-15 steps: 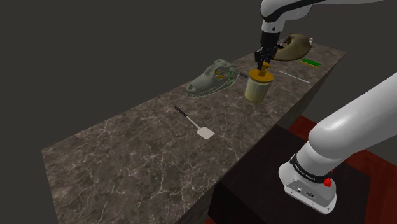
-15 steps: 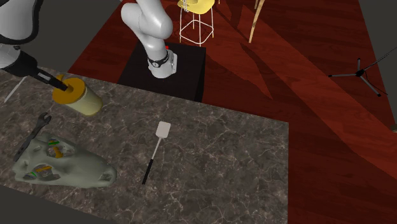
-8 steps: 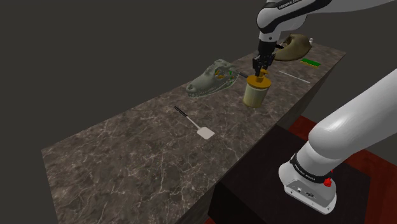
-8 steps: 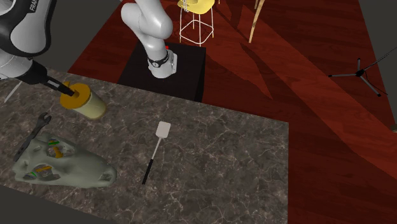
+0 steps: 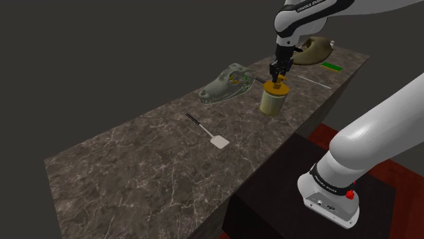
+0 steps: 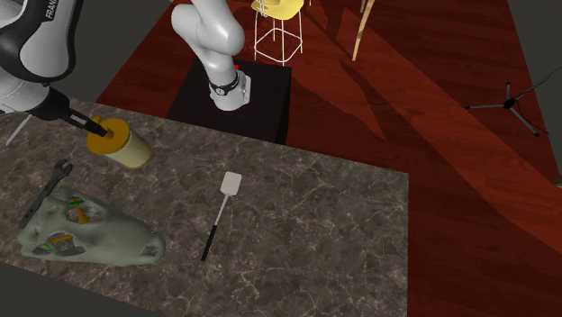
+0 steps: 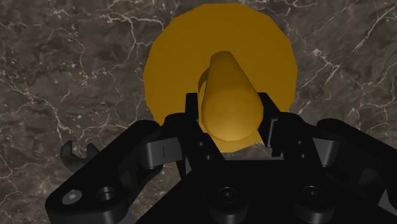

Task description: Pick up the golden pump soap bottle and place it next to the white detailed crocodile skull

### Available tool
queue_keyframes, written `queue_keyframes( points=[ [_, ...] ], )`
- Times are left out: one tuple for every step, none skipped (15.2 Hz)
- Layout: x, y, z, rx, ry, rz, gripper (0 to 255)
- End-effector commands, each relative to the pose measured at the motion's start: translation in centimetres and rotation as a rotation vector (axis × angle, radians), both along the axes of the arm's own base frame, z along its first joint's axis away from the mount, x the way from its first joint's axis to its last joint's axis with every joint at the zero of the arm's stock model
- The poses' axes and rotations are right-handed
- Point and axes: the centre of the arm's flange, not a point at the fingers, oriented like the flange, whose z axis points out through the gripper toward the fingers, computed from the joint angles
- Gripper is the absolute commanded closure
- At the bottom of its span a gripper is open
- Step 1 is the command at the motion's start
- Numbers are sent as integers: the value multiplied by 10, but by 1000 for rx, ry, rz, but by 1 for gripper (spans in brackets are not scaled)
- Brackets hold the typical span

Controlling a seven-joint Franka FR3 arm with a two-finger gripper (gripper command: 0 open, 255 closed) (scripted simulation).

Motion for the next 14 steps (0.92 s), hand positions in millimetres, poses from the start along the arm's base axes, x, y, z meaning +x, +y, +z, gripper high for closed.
queue_keyframes(
  points=[
    [0, 0, 0, 0, -1, 0, 0],
    [0, 0, 0, 0, -1, 0, 0],
    [0, 0, 0, 0, -1, 0, 0],
    [0, 0, 0, 0, -1, 0, 0],
    [0, 0, 0, 0, -1, 0, 0],
    [0, 0, 0, 0, -1, 0, 0],
    [1, -1, 13, 0, -1, 0, 0],
    [3, -1, 27, 0, -1, 0, 0],
    [4, -1, 40, 0, -1, 0, 0],
    [5, -2, 50, 0, -1, 0, 0],
    [5, -2, 50, 0, -1, 0, 0],
    [5, -2, 50, 0, -1, 0, 0],
    [5, -2, 50, 0, -1, 0, 0],
    [5, -2, 50, 0, -1, 0, 0]
  ],
)
